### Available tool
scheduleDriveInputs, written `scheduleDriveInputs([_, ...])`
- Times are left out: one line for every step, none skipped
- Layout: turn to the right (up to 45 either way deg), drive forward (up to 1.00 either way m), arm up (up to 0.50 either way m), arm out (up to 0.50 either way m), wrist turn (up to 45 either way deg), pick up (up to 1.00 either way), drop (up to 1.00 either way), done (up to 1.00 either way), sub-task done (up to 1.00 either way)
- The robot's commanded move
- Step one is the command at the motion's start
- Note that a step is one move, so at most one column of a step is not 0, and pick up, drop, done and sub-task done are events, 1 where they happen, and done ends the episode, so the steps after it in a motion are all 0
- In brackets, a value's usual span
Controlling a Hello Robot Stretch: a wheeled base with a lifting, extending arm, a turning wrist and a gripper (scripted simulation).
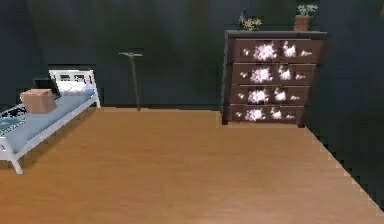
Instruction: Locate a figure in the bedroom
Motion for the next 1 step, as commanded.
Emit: scheduleDriveInputs([-33.0,0.0,0.0,0.0,0.0,0.0,0.0,0.0,0.0])
